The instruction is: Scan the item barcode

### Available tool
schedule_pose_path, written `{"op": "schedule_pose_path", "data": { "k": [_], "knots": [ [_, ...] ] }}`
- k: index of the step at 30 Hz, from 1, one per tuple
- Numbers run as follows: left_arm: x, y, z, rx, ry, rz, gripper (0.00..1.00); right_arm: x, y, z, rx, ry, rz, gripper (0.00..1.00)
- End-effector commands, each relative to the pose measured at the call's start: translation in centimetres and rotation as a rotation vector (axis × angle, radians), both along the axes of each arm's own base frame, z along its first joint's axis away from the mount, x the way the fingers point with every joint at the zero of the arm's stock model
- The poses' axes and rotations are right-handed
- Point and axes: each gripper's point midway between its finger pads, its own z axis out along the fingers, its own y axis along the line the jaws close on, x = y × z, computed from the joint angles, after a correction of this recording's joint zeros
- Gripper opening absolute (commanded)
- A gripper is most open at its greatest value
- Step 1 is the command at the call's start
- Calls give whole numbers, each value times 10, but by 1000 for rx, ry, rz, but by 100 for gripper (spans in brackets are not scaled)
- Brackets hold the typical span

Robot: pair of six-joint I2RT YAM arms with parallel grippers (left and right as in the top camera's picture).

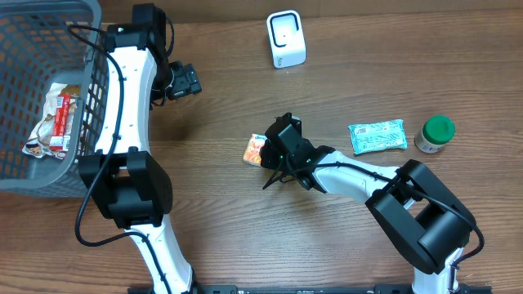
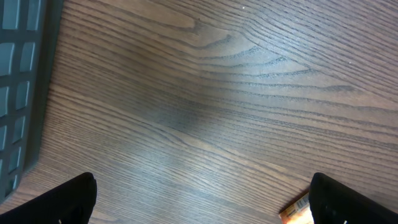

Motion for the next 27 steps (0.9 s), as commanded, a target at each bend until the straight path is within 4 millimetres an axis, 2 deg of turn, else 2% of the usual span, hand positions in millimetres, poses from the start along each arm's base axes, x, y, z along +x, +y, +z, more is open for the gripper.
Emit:
{"op": "schedule_pose_path", "data": {
  "k": [1, 5, 9, 17, 22, 24, 27],
  "knots": [
    [-1, -2, -1, -6, 4, -22, 100, -2, 0, -7, 3, 21, -3, 29],
    [-1, -2, -1, -6, 4, -22, 100, 4, 5, -1, 35, 1, -16, 29],
    [-1, -2, -1, -6, 4, -22, 100, 6, -4, -5, 28, 32, -117, 29],
    [-1, -2, -1, -6, 4, -22, 100, 5, -7, 1, 16, 26, -107, 28],
    [-1, -2, -1, -6, 4, -22, 100, 6, -23, 29, -62, -46, -75, 28],
    [-1, -2, -1, -6, 4, -22, 100, 4, -38, 39, -119, -66, -100, 28],
    [-1, -2, -1, -6, 4, -22, 100, -1, -60, 42, -206, -58, -138, 27]
  ]
}}
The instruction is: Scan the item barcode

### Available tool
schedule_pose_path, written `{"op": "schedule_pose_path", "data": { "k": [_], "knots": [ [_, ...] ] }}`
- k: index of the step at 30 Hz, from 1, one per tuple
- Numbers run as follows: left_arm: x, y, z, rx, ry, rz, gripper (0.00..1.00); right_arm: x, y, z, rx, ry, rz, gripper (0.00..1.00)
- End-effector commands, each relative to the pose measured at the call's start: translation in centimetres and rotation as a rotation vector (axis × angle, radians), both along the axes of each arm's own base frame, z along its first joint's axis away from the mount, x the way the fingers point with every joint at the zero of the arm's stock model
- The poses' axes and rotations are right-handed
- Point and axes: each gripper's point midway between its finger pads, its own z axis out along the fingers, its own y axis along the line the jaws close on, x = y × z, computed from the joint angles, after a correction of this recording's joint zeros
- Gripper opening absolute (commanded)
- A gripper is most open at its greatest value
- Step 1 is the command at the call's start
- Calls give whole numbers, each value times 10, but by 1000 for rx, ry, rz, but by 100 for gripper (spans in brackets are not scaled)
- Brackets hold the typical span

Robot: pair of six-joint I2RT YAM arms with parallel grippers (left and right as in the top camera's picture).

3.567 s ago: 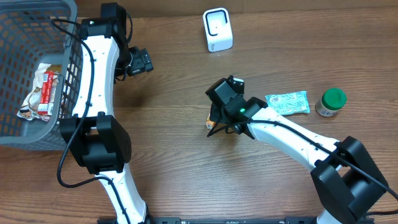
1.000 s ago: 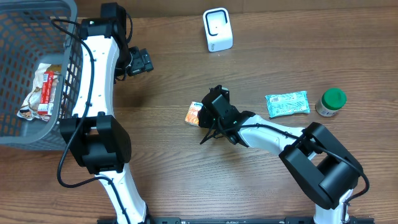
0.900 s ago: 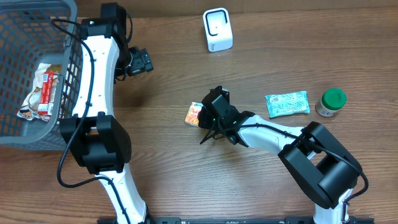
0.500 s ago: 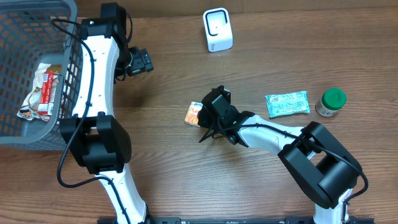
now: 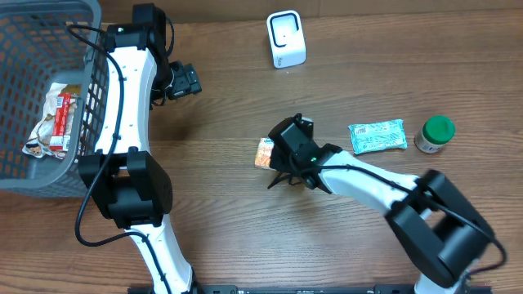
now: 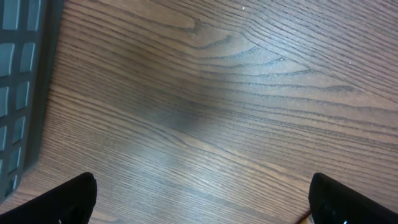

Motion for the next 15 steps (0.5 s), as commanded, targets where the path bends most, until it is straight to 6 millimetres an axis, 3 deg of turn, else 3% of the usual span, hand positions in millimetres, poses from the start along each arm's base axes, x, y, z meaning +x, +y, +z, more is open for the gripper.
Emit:
{"op": "schedule_pose_path", "data": {
  "k": [1, 5, 7, 10, 13, 15],
  "knots": [
    [-1, -2, -1, -6, 3, -22, 100, 9, -22, 24, -74, -79, -41, 27],
    [-1, -2, -1, -6, 3, -22, 100, 2, -29, 18, -108, -44, -37, 25],
    [-1, -2, -1, -6, 3, -22, 100, 3, -17, 22, -70, -61, 25, 25],
    [-1, -2, -1, -6, 3, -22, 100, 4, 18, 37, 63, -96, 163, 34],
    [-1, -2, -1, -6, 3, -22, 100, 9, 25, 44, 98, -126, 169, 47],
    [-1, -2, -1, -6, 3, -22, 100, 12, 21, 42, 81, -134, 154, 49]
  ]
}}
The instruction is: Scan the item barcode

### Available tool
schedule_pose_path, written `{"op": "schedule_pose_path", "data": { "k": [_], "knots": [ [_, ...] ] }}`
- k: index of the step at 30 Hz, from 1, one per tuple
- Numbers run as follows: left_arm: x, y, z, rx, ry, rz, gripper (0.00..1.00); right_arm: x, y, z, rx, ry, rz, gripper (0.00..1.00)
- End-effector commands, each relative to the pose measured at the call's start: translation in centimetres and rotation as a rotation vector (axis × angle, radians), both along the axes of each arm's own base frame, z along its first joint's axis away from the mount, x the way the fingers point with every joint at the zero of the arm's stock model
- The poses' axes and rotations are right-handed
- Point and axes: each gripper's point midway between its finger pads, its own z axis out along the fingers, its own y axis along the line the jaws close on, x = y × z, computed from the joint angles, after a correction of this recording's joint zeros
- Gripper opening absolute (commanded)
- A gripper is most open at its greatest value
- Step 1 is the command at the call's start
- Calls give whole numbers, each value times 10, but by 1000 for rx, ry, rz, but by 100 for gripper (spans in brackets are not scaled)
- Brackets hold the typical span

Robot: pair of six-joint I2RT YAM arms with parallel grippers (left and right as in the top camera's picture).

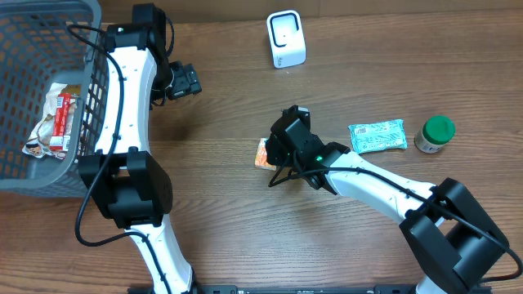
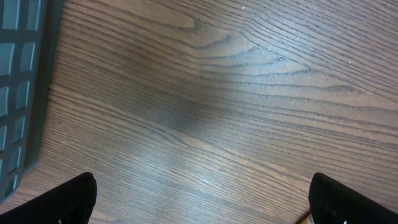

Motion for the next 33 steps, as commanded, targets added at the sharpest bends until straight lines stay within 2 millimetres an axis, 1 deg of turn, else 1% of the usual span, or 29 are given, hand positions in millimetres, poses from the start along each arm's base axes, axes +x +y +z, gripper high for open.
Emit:
{"op": "schedule_pose_path", "data": {
  "k": [1, 3, 8, 11, 13, 17, 20, 23, 26, 27, 30, 32, 33],
  "knots": [
    [-1, -2, -1, -6, 3, -22, 100, 1, 1, 6, 1, -19, 25, 49],
    [-1, -2, -1, -6, 3, -22, 100, 1, 0, -1, -11, -10, 22, 49],
    [-1, -2, -1, -6, 3, -22, 100, -1, 3, -25, -23, 34, 32, 49],
    [-1, -2, -1, -6, 3, -22, 100, -1, -1, -37, -12, 78, -15, 49],
    [-1, -2, -1, -6, 3, -22, 100, -1, 0, -39, 10, 101, -14, 49],
    [-1, -2, -1, -6, 3, -22, 100, -3, 7, -36, 55, 118, 13, 49],
    [-1, -2, -1, -6, 3, -22, 100, -4, 7, -38, 54, 124, 14, 49],
    [-1, -2, -1, -6, 3, -22, 100, -4, 6, -45, 50, 140, 1, 49],
    [-1, -2, -1, -6, 3, -22, 100, -4, 7, -56, 46, 153, -2, 48],
    [-1, -2, -1, -6, 3, -22, 100, -4, 7, -59, 46, 159, -8, 46],
    [-1, -2, -1, -6, 3, -22, 100, -5, 6, -67, 41, 173, -13, 36],
    [-1, -2, -1, -6, 3, -20, 100, -5, 6, -67, 38, 169, -6, 26],
    [-1, -2, -1, -6, 3, -20, 100, -5, 7, -64, 37, 162, 1, 18]
  ]
}}
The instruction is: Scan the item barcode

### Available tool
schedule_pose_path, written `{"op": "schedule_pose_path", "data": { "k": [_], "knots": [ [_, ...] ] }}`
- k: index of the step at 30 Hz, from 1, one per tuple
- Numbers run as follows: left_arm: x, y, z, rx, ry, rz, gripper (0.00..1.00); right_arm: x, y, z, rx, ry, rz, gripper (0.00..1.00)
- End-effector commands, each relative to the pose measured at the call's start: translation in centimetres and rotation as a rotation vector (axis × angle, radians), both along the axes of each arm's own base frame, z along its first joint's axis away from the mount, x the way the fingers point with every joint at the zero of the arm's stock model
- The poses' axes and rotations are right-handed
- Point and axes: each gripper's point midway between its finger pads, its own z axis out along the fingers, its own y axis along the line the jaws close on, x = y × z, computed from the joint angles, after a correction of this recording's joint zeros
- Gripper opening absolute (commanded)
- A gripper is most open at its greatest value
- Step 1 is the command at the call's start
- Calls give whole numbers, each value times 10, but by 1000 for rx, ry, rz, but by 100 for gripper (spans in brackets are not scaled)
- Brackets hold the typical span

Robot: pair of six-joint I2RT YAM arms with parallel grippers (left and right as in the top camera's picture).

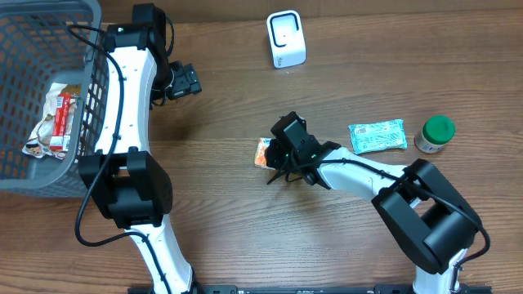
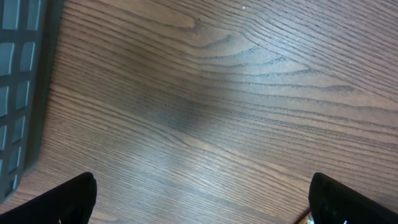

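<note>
A small orange packet (image 1: 262,153) is at mid-table, its right part covered by my right gripper (image 1: 276,151), which looks shut on it; the fingers themselves are hidden under the wrist. The white scanner (image 1: 286,39) stands upright at the far edge, well apart from the packet. My left gripper (image 1: 185,82) hangs open beside the basket. In the left wrist view its fingertips (image 2: 74,199) sit far apart over bare wood, the left gripper (image 2: 202,208) holding nothing.
A grey wire basket (image 1: 90,49) at the far left holds a red-and-white snack wrapper (image 1: 53,118). A green-and-white pouch (image 1: 377,136) and a green-lidded jar (image 1: 434,134) lie at the right, behind my right arm.
My right arm's elbow has shifted while its gripper and the orange packet stay at nearly the same spot. The left arm has not moved.
The orange packet first lay flat just left of my right gripper. A moment later it was a little further right, looking narrower, at the gripper's tip. It has stayed there since while the right arm changed its pose. The left gripper has hung open throughout.
</note>
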Motion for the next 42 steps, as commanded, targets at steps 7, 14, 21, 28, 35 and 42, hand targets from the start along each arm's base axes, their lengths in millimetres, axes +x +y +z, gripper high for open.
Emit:
{"op": "schedule_pose_path", "data": {
  "k": [7, 14, 21, 28, 35, 42],
  "knots": [
    [-1, -2, -1, -6, 3, -22, 100, 7, -8, 52, 15, -104, 58, 4],
    [-1, -2, -1, -6, 3, -21, 100, -9, -15, 121, 43, -221, 212, 4],
    [-1, -2, -1, -6, 3, -22, 100, -26, -21, 140, 148, -212, 423, 4],
    [-1, -2, -1, -6, 4, -22, 100, -11, -47, 134, 120, -198, 375, 4],
    [-1, -2, -1, -6, 3, -22, 100, 7, -64, 161, 127, -236, 395, 4],
    [-1, -2, -1, -6, 3, -22, 100, 46, -91, 239, -112, -424, 383, 3]
  ]
}}
